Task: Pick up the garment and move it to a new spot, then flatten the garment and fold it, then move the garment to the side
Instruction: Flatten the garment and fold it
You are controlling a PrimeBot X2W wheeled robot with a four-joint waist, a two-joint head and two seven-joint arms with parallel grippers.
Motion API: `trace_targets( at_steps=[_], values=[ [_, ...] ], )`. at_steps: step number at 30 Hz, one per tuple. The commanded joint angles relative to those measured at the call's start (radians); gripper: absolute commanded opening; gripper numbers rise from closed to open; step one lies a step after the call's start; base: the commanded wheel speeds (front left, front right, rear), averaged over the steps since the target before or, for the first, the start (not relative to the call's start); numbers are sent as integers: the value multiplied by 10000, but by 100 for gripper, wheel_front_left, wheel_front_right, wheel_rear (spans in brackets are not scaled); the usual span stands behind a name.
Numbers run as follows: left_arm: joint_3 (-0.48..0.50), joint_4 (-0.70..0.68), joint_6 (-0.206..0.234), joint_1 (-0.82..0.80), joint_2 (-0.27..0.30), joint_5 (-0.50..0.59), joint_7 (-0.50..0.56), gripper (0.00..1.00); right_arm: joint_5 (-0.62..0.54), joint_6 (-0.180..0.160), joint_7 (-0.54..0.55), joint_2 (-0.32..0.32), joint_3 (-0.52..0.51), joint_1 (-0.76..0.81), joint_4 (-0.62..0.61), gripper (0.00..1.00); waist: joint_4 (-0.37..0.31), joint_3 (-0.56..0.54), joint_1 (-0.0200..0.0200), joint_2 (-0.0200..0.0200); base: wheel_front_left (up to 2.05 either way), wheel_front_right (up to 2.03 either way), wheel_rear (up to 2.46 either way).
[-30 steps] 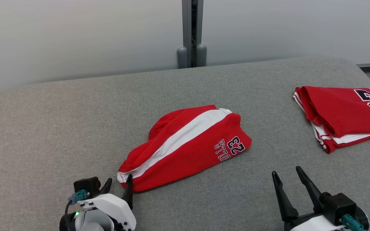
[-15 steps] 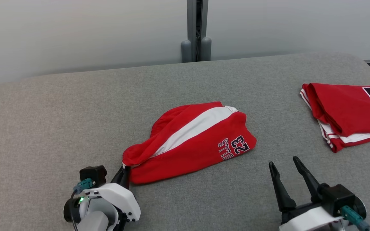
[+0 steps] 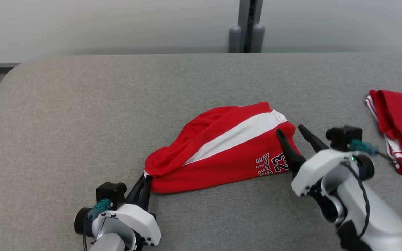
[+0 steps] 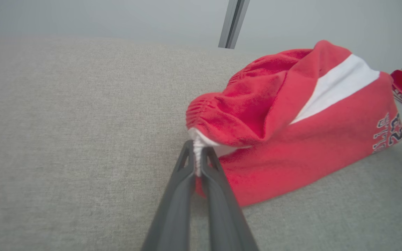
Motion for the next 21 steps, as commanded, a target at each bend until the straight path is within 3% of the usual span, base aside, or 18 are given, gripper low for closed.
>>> trace_targets(
  at_steps=[1, 11, 19, 20, 21],
  values=[
    [20, -109, 49, 27, 32, 90, -34, 0, 252, 5, 302, -219, 164, -380, 305, 100, 194, 182, 0, 0, 0, 0, 0],
    [-210, -472, 17, 34, -97, 305, -35, 0, 2473, 5, 2828, -1150, 1700, -2379, 1674, 100, 765, 526, 0, 0, 0, 0, 0],
    [-327, -536, 1, -131, -160, 336, -35, 0, 3552, 5, 3582, -1650, 2613, -2873, 1980, 100, 1016, 711, 0, 0, 0, 0, 0],
    [-348, -543, -3, -161, -171, 340, -35, 0, 3670, 5, 3569, -1678, 2705, -2917, 2002, 50, 1052, 739, 0, 0, 0, 0, 0],
    [-360, -549, -10, -192, -180, 351, -35, 0, 3796, 5, 3499, -1712, 2818, -2951, 1960, 23, 1084, 762, 0, 0, 0, 0, 0]
  ],
)
